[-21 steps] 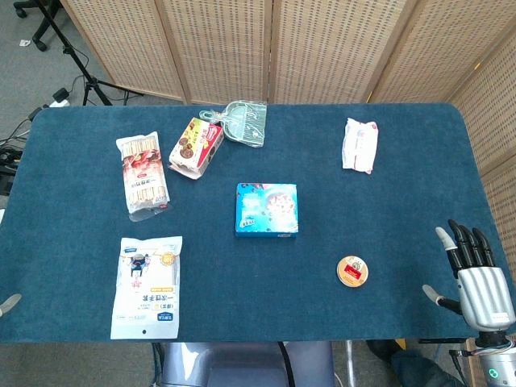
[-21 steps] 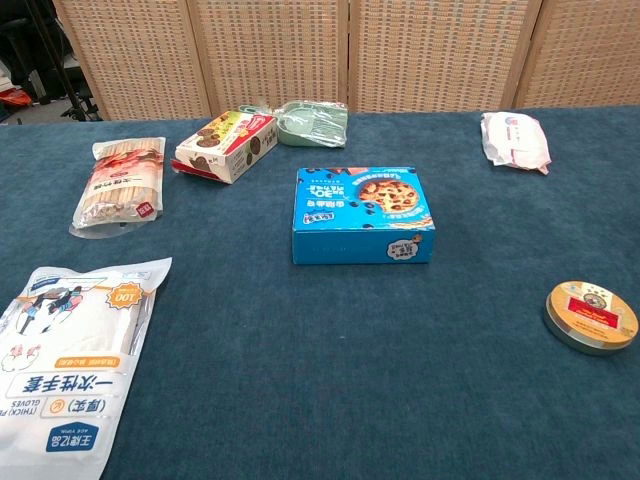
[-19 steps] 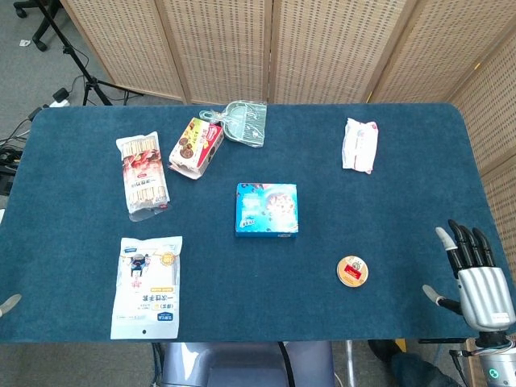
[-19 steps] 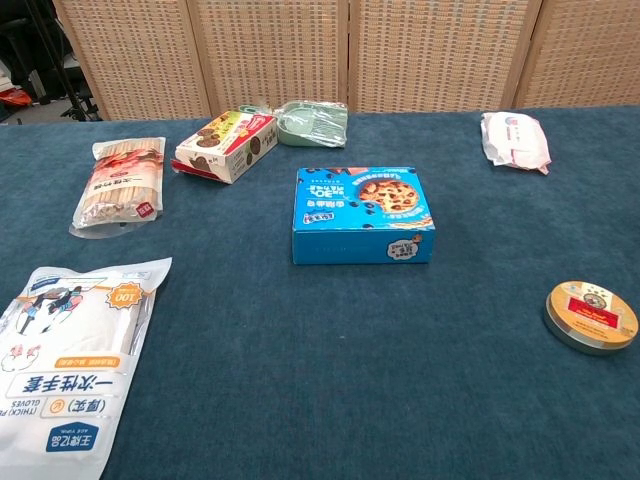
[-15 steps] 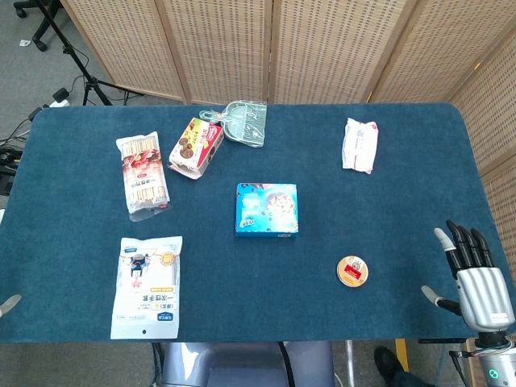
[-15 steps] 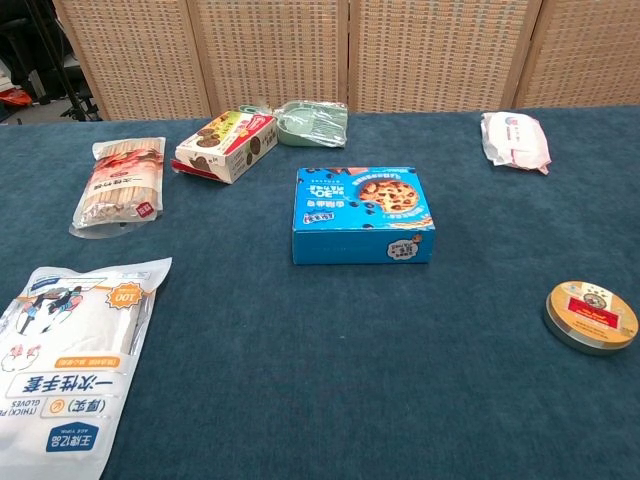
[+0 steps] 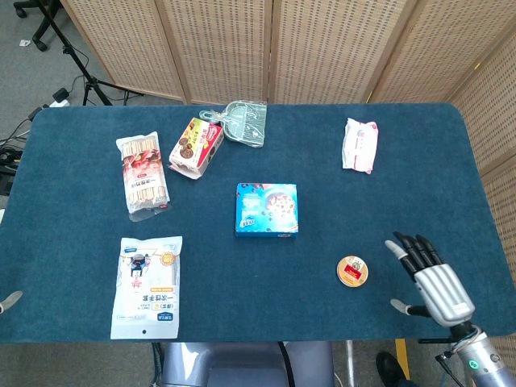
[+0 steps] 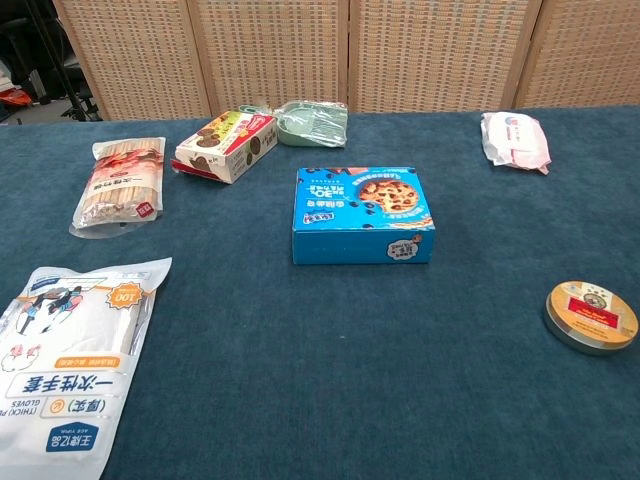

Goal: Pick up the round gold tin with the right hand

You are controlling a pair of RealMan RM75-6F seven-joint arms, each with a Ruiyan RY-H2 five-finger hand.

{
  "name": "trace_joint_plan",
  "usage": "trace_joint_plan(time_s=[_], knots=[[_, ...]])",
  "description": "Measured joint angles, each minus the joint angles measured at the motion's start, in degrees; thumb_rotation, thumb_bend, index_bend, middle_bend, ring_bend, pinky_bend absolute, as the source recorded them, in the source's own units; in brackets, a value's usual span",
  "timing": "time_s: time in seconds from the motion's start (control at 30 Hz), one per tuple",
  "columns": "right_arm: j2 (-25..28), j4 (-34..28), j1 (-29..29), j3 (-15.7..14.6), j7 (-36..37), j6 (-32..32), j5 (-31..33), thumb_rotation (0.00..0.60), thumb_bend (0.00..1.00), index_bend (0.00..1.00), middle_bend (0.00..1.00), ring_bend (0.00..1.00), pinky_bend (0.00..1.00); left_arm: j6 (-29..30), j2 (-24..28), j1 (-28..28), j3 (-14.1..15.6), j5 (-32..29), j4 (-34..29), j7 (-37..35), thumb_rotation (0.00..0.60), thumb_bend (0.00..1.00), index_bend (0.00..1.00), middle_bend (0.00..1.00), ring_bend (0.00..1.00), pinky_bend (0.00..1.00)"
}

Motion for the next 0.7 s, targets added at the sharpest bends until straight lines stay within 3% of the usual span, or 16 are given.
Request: trace_joint_plan(time_s=[0.3,0.57,0.7], knots=[[-3.53,1.96,11.40,-0.55,0.71,-19.47,1.89,0.600,0.00,0.03,0.00,0.00,0.00,-2.83,-0.01,-1.24,-0.67,-2.20,-0.37,0.69,0.600,0.00,0.00,0.00,0.00,0.00],[-9.66,9.61,14.00,-0.59,-1.32,-23.43,5.83,0.600,0.00,0.07,0.00,0.00,0.00,-3.12,-0.11,-1.29,-0.80,-2.64,-0.48,0.93,0.600,0.00,0.00,0.00,0.00,0.00],[-11.21,11.78,14.36,-0.18,-2.33,-23.33,7.46,0.600,0.00,0.17,0.03,0.00,0.05,-3.43,-0.25,-1.41,-0.79,-2.70,-0.58,1.45,0.600,0.00,0.00,0.00,0.00,0.00]])
